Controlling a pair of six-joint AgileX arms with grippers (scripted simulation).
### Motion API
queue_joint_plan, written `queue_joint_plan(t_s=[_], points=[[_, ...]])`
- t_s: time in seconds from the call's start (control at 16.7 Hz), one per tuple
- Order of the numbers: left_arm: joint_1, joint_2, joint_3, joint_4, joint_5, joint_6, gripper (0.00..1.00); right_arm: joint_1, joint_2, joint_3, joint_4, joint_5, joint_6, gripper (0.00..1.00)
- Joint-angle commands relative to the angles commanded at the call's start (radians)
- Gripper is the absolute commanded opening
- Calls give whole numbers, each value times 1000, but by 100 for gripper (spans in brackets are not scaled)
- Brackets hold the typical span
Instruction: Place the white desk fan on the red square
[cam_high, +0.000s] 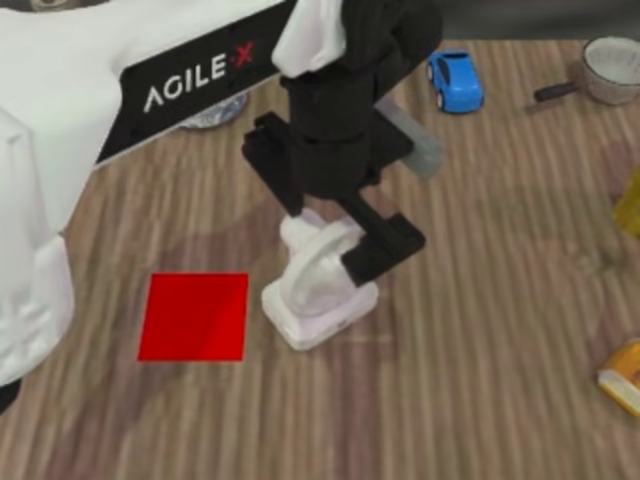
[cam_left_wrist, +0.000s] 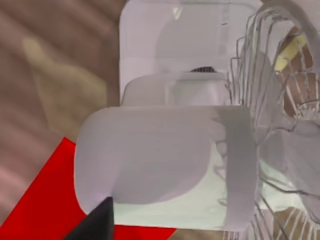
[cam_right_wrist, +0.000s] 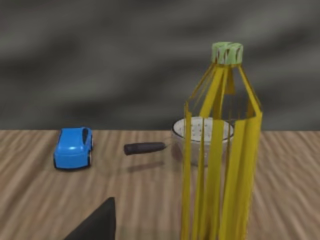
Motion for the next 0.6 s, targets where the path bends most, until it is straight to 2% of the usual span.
queue_joint_plan(t_s=[0.18,0.6], points=[[0,0,0,0,0,0,100,0,0,0,0,0,0,100],[0,0,0,0,0,0,47,0,0,0,0,0,0,100]])
